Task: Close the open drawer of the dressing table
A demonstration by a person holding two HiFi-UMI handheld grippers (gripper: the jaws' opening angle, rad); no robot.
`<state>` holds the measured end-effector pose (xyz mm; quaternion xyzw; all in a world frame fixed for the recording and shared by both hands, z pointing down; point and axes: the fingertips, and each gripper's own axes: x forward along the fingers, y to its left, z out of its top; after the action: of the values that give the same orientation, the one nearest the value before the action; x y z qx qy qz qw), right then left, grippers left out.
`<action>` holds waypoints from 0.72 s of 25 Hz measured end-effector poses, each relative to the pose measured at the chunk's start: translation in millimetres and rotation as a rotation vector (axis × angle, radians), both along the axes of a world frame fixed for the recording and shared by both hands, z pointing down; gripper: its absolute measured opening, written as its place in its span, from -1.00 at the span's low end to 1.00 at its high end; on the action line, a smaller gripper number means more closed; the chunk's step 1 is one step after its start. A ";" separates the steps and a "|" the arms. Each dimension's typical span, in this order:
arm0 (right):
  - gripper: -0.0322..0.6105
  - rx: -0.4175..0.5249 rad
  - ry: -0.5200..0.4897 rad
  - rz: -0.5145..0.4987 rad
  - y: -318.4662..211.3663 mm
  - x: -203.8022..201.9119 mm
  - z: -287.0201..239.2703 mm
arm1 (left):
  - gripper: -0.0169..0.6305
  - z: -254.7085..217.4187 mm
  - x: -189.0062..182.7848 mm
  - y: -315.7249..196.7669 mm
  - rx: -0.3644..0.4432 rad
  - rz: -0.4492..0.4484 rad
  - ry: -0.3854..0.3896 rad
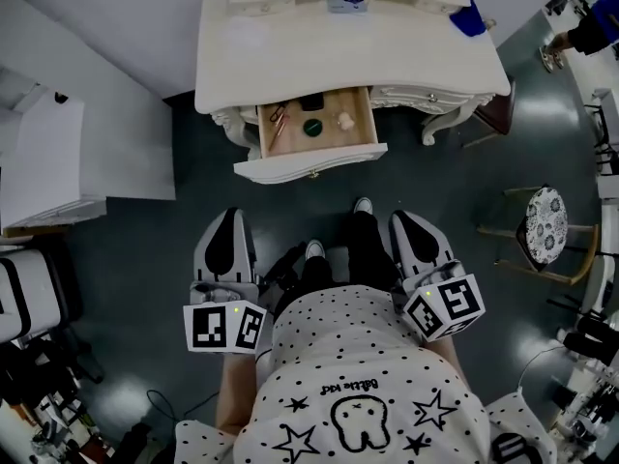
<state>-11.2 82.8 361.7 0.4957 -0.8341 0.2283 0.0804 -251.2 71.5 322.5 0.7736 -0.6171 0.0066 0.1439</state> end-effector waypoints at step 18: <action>-0.87 0.020 0.000 -0.108 -145.6 133.2 0.8 | -0.91 -1.8 44.3 -100.4 0.041 -0.336 -0.060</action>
<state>122.0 -62.9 362.5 0.4509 -0.8617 0.2154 0.0877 -206.9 -28.9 320.7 0.6619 -0.7416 -0.0072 0.1088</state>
